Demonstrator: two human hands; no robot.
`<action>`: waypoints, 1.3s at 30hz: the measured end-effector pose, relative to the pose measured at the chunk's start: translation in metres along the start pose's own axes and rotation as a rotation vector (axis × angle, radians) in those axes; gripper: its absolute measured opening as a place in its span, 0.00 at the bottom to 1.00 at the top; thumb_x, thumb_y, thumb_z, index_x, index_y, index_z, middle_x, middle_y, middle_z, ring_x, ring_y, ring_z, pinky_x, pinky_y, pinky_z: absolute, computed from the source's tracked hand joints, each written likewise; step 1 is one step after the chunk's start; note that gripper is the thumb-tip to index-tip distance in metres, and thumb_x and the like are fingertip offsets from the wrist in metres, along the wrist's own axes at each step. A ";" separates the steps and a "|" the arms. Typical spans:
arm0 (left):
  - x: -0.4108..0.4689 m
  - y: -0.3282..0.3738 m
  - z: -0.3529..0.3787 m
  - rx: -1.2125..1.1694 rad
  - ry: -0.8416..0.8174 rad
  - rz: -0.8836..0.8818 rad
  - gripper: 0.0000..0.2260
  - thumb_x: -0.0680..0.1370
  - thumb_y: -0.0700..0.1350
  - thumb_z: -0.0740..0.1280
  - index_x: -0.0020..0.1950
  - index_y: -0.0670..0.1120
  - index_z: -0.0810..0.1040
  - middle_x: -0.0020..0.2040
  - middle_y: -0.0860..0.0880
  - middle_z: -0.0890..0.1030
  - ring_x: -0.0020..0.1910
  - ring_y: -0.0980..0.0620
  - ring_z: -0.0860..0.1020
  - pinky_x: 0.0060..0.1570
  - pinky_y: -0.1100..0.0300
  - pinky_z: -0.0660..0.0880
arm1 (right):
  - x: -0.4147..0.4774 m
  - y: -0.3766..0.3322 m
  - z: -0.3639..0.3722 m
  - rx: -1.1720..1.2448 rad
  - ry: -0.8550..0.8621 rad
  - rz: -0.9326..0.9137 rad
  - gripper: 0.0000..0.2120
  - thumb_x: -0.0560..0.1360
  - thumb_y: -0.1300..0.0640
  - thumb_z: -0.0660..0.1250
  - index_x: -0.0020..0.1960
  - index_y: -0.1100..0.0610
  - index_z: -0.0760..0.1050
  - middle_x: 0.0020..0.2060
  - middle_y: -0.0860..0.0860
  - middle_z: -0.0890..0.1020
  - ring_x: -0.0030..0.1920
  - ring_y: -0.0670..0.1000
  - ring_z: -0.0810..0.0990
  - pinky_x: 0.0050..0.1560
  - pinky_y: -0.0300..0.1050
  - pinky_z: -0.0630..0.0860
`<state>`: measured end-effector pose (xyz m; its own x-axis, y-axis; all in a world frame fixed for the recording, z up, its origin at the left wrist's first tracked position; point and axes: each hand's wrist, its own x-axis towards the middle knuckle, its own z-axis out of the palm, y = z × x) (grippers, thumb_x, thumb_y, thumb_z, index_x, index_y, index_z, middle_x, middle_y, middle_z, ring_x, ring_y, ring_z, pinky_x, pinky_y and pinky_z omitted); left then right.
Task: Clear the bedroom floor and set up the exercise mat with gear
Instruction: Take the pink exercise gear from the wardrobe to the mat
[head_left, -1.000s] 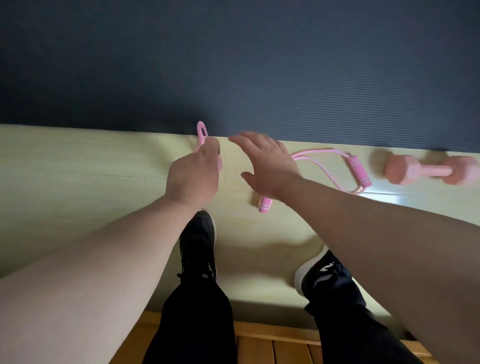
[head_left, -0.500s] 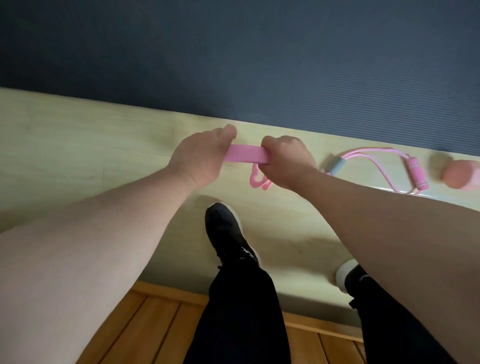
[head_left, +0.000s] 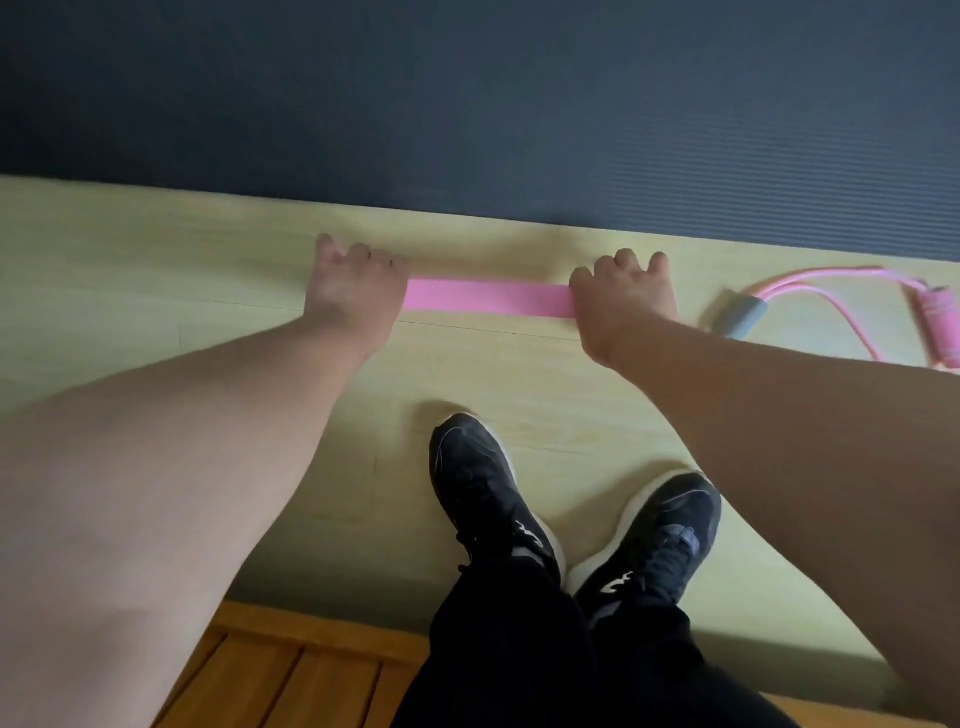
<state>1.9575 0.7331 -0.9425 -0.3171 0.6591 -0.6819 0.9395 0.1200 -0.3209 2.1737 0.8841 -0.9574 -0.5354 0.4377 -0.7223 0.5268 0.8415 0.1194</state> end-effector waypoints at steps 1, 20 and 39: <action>0.007 0.002 0.007 -0.002 -0.002 0.000 0.23 0.69 0.36 0.68 0.64 0.46 0.72 0.56 0.47 0.79 0.57 0.45 0.76 0.60 0.48 0.66 | 0.007 -0.002 0.007 -0.004 0.000 0.006 0.19 0.73 0.59 0.64 0.64 0.52 0.71 0.58 0.55 0.75 0.61 0.58 0.71 0.64 0.60 0.65; 0.022 -0.006 0.040 -0.201 -0.017 -0.253 0.37 0.68 0.40 0.74 0.73 0.42 0.59 0.67 0.39 0.64 0.65 0.40 0.67 0.60 0.44 0.72 | 0.019 0.018 0.043 -0.026 0.190 0.071 0.28 0.73 0.41 0.63 0.67 0.52 0.60 0.61 0.57 0.67 0.60 0.59 0.67 0.57 0.58 0.67; 0.042 -0.027 0.049 -0.686 0.098 -0.346 0.33 0.70 0.40 0.76 0.72 0.49 0.66 0.71 0.43 0.64 0.65 0.38 0.68 0.53 0.47 0.75 | 0.015 0.014 0.039 0.301 0.150 0.283 0.32 0.75 0.42 0.71 0.71 0.50 0.60 0.69 0.59 0.63 0.63 0.62 0.68 0.40 0.54 0.70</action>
<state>1.9119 0.7214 -0.9950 -0.6245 0.5589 -0.5456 0.6690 0.7432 -0.0044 2.1991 0.8901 -0.9932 -0.4206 0.6973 -0.5804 0.8233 0.5621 0.0788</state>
